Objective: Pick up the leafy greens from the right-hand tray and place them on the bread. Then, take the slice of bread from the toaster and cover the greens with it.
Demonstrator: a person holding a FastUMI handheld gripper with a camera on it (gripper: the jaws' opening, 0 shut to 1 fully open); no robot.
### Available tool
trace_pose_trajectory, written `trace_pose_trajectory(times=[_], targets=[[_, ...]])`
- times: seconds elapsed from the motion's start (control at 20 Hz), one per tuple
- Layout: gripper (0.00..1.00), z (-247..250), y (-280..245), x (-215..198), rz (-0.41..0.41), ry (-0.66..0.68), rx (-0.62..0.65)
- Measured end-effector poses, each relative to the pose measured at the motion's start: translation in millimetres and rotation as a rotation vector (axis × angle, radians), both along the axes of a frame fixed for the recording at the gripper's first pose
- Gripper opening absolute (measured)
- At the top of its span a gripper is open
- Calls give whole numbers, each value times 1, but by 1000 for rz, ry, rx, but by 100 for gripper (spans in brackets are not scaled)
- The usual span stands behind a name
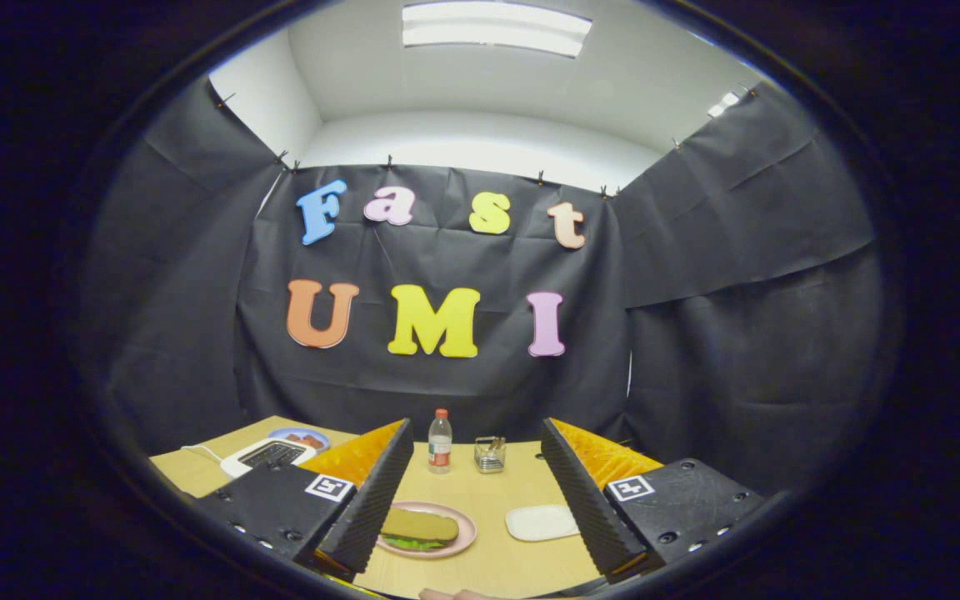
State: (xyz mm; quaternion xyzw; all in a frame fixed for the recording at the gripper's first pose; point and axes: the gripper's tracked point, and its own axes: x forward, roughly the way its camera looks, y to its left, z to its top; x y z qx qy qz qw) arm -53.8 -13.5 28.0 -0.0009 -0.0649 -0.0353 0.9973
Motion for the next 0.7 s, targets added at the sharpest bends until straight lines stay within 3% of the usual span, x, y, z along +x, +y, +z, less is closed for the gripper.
trace_pose_trajectory(times=[0.7], targets=[[94, -7, 9, -3, 22, 9, -18]])
